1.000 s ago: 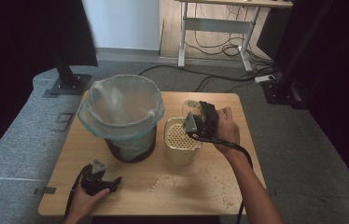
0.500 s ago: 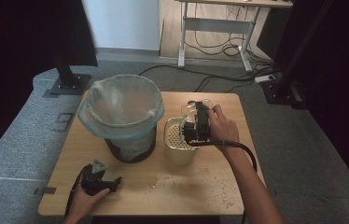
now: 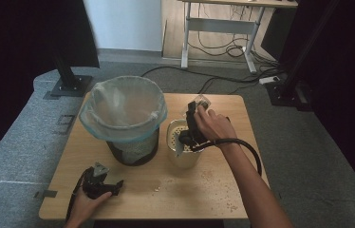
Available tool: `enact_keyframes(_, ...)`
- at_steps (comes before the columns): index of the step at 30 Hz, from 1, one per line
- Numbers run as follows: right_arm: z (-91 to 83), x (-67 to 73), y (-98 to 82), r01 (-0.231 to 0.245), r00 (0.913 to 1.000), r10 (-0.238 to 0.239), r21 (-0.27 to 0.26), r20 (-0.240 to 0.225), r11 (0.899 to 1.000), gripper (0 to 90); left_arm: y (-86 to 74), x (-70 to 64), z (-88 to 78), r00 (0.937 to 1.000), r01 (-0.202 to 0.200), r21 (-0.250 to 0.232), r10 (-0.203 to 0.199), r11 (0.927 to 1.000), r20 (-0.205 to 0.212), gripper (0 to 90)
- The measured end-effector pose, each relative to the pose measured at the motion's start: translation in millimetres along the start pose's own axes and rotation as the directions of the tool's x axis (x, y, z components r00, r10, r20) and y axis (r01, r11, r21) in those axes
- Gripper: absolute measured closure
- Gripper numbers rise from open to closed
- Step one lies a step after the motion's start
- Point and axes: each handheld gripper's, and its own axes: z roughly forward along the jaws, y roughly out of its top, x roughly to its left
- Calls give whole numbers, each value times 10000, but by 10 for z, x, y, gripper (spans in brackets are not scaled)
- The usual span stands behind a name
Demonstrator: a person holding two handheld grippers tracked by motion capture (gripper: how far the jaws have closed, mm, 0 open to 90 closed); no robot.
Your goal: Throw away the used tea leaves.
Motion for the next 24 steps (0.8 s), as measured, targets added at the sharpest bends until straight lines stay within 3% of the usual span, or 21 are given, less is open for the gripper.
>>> enact_keyframes(2,-4,25,47,789,9968,-787,-93,133,9968,421,0,0,0,10000,1,-2,-1,10000,1,60)
enact_keyframes(5,-1,11,63,1189,9921,-1191,72,388,9929,425,0,0,0,10000,2,-2,-2,10000,1,60)
enact_keyframes(8,-15,45,90,2091,9766,-2092,65,493,9779,429,0,0,0,10000,-4,2,4,10000,2,60)
enact_keyframes(14,-35,-84,18,2122,9730,-2154,456,829,9762,433,0,0,0,10000,-1,0,1,10000,3,60)
enact_keyframes(17,-48,-117,21,789,9957,-789,19,484,9969,432,0,0,0,10000,3,-1,-3,10000,3,60)
enact_keyframes(18,-61,-115,24,-78,9996,78,-16,275,10000,433,0,0,0,10000,-1,1,1,10000,2,60)
enact_keyframes(20,-78,-140,23,-1059,9944,1058,-271,-48,9940,432,0,1,-1,10000,-12,12,12,10000,1,60)
enact_keyframes(22,-86,-154,23,-2216,9747,2198,-467,-406,9740,431,0,0,0,10000,3,-1,-3,10000,1,60)
enact_keyframes(23,-88,-163,19,-2803,9590,2773,-511,-594,9585,430,0,0,0,10000,0,3,0,10000,4,60)
enact_keyframes(24,-93,-168,13,-3586,9316,3539,-525,-825,9320,430,0,0,0,10000,2,-1,-2,10000,2,60)
